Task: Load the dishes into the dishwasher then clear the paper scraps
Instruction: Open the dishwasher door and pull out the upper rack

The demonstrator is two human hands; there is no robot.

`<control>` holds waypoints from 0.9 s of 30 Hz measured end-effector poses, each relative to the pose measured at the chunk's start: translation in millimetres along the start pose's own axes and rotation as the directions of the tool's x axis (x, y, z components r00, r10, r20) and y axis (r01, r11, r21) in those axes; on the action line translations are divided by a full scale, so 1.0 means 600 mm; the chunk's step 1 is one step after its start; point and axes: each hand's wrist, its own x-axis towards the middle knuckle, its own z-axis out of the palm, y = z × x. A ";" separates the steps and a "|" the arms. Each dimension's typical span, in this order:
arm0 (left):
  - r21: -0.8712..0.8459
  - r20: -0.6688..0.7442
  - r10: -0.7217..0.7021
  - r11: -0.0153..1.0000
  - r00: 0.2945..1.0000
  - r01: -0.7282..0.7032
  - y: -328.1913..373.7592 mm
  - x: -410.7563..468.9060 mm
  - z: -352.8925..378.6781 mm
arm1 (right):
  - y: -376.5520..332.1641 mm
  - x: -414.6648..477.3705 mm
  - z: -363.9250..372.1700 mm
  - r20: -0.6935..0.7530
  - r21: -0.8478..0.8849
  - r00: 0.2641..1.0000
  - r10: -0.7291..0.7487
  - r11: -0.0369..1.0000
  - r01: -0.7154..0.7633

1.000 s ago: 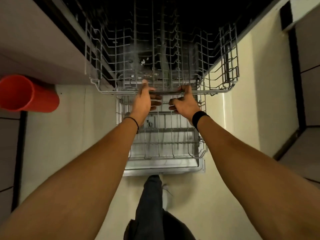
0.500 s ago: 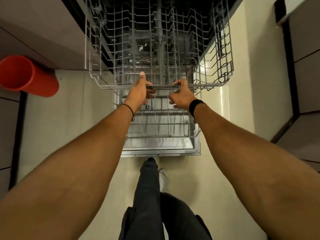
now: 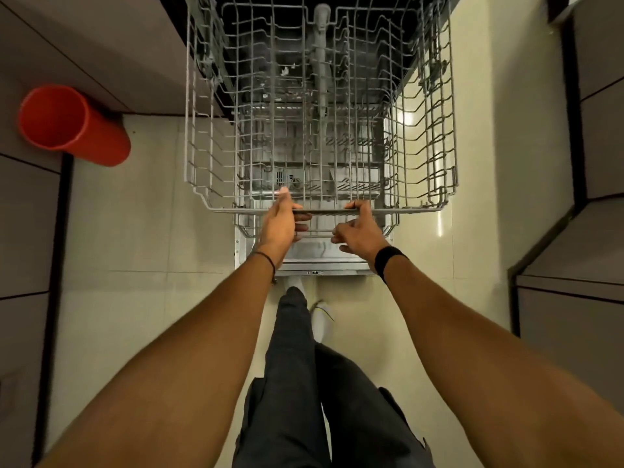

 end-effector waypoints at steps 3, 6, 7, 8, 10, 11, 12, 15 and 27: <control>0.122 0.023 0.019 0.992 1.000 -0.022 0.012 -0.003 -0.010 | -0.010 -0.004 -0.001 0.002 -0.031 1.000 0.027 0.999 -0.027; 0.210 0.095 0.053 0.975 0.994 -0.072 0.016 -0.029 -0.028 | -0.013 -0.027 0.001 0.016 -0.071 1.000 0.010 0.997 -0.009; 0.211 0.120 0.075 0.972 0.990 -0.099 0.021 -0.042 -0.033 | -0.015 -0.039 0.001 0.008 -0.080 1.000 -0.013 0.997 0.014; 0.209 0.136 0.101 0.969 0.986 -0.128 0.030 -0.056 -0.037 | -0.021 -0.051 0.000 -0.006 -0.088 0.999 -0.040 0.995 0.039; 0.200 0.153 0.152 0.963 0.976 -0.182 0.051 -0.083 -0.045 | -0.040 -0.076 -0.004 -0.041 -0.066 0.995 -0.086 0.994 0.084; 0.185 0.159 0.179 0.961 0.971 -0.207 0.064 -0.098 -0.051 | -0.053 -0.091 -0.006 -0.057 -0.036 0.993 -0.107 0.994 0.105; 0.169 0.163 0.203 0.958 0.965 -0.230 0.079 -0.115 -0.058 | -0.070 -0.108 -0.008 -0.070 -0.013 0.990 -0.126 0.992 0.125; 0.135 0.169 0.268 0.947 0.948 -0.292 0.128 -0.172 -0.080 | -0.127 -0.159 -0.012 -0.098 -0.003 0.974 -0.206 0.978 0.206; 0.009 0.112 0.545 0.836 0.831 -0.549 0.280 -0.363 -0.238 | -0.340 -0.353 0.094 -0.050 0.030 0.816 -0.576 0.816 0.578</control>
